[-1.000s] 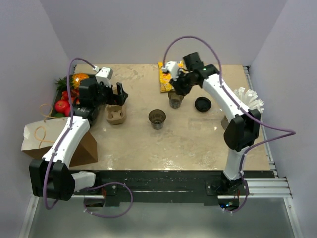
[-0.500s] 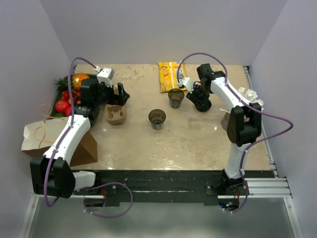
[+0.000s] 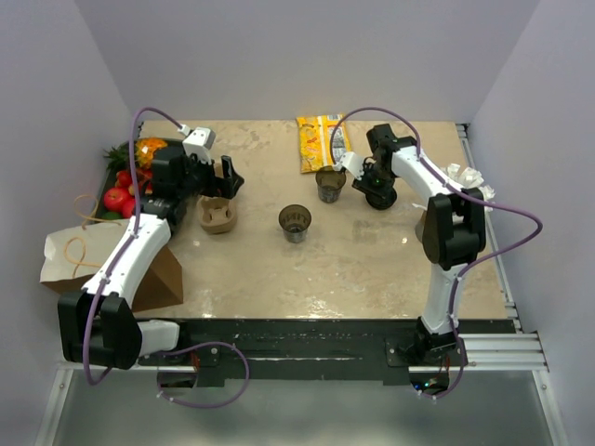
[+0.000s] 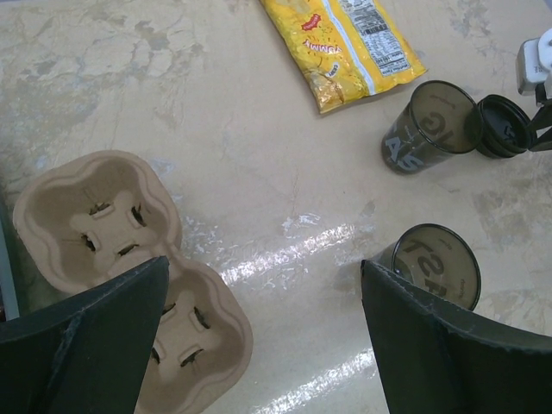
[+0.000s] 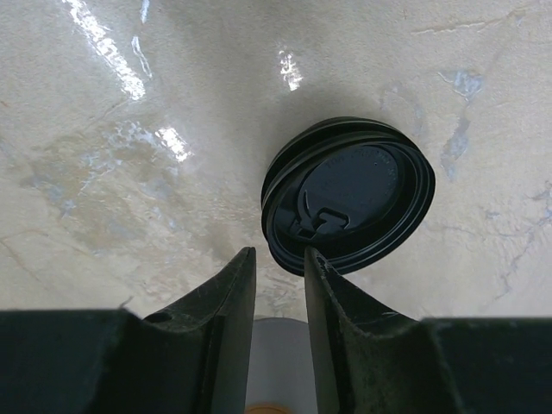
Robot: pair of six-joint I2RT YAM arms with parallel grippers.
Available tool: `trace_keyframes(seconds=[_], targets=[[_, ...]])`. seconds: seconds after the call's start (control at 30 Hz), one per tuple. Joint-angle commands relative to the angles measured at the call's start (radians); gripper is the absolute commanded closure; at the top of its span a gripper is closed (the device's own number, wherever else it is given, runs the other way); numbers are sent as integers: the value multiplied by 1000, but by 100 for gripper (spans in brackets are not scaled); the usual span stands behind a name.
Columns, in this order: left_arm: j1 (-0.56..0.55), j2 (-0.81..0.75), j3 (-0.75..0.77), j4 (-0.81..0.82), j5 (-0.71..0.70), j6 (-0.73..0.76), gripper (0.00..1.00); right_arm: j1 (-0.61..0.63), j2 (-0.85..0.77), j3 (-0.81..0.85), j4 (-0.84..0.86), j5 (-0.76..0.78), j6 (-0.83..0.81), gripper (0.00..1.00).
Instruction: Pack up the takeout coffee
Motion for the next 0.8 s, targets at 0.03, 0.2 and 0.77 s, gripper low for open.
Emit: trace_keyframes(seconds=[0.03,0.2,0.77], targets=[[0,3,15,41,21,-9,4,1,14,-1,8,21,-17,68],[0,3,9,46,19,-9,4,1,14,3,-15,-4,-25,66],[2,3,-1,50,22,-10,4,3,71,62,-41,3,-18,70]])
